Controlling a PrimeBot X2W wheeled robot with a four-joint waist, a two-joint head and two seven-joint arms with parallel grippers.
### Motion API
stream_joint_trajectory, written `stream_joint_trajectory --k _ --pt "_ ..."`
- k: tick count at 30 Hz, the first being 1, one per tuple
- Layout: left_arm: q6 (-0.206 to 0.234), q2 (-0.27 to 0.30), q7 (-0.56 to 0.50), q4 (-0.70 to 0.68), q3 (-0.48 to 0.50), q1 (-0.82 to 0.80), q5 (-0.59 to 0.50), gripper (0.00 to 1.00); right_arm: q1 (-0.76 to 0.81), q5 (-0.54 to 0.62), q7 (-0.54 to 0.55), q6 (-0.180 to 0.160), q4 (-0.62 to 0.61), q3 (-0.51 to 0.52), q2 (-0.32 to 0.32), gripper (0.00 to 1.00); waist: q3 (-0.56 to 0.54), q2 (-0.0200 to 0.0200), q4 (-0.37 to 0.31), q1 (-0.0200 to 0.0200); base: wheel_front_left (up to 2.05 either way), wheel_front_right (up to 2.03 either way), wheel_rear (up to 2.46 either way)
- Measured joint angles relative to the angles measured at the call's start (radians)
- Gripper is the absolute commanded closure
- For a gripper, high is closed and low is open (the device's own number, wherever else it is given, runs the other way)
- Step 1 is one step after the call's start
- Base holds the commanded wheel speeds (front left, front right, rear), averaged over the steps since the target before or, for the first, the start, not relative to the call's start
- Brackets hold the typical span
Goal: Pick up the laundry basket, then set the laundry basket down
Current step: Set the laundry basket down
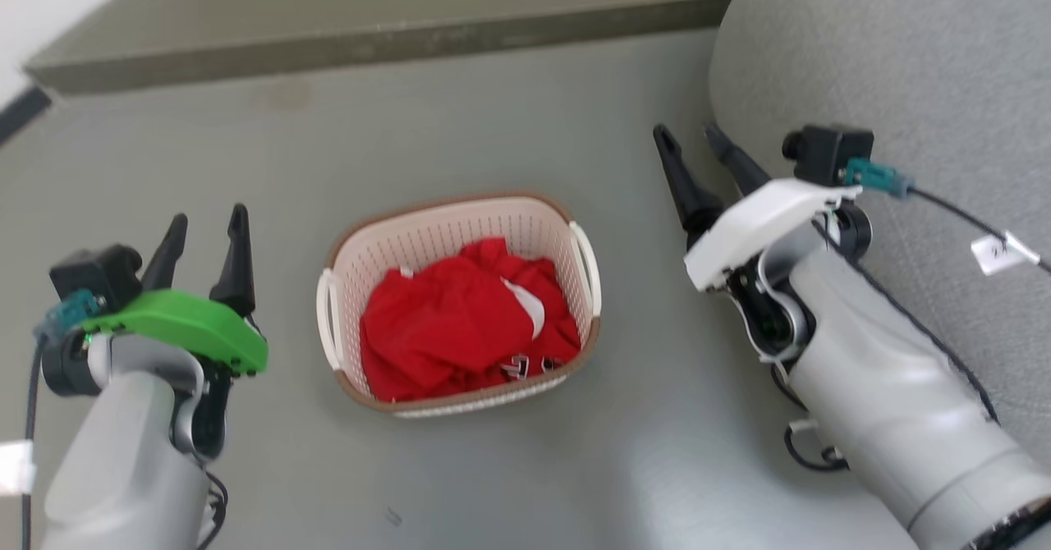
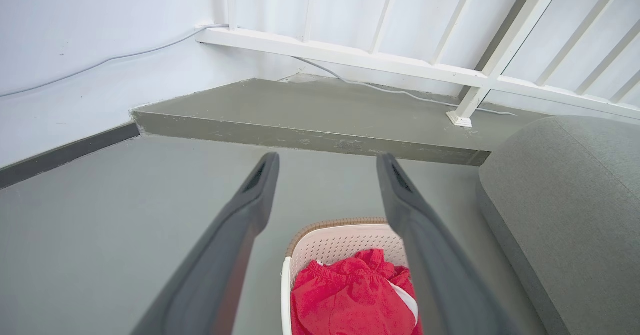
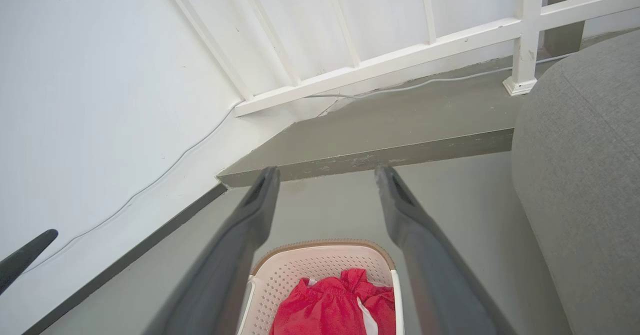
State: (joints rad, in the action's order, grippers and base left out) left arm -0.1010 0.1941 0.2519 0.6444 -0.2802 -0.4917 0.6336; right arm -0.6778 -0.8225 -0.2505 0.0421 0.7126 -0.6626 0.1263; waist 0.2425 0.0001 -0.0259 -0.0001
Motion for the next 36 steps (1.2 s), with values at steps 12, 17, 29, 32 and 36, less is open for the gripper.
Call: stream_joint_trajectory --k 12,17,29,32,36 --pt "0.041 -0.026 0.000 -0.136 0.054 0.154 -0.089 0.00 0.166 0.121 -0.001 -0.027 -0.129 0.096 0.020 0.00 -0.134 0.0000 -0.001 0.0000 0.00 0.00 0.00" --pt "0.059 -0.038 0.000 -0.197 0.082 0.202 -0.112 0.00 0.220 0.172 -0.001 -0.036 -0.178 0.105 0.021 0.00 -0.172 0.0000 -0.003 0.0000 0.00 0.00 0.00" --pt "0.076 -0.058 0.000 -0.323 0.118 0.283 -0.175 0.00 0.306 0.246 -0.001 -0.053 -0.264 0.147 0.019 0.00 -0.202 0.0000 -0.009 0.0000 0.00 0.00 0.00" --pt "0.076 -0.068 0.000 -0.336 0.121 0.302 -0.179 0.00 0.325 0.264 -0.001 -0.053 -0.275 0.154 0.018 0.00 -0.205 0.0000 -0.008 0.0000 0.00 0.00 0.00" --pt "0.076 -0.085 0.000 -0.356 0.129 0.329 -0.180 0.00 0.343 0.274 -0.001 -0.053 -0.286 0.161 0.016 0.00 -0.209 0.0000 -0.006 0.0000 0.00 0.00 0.00"
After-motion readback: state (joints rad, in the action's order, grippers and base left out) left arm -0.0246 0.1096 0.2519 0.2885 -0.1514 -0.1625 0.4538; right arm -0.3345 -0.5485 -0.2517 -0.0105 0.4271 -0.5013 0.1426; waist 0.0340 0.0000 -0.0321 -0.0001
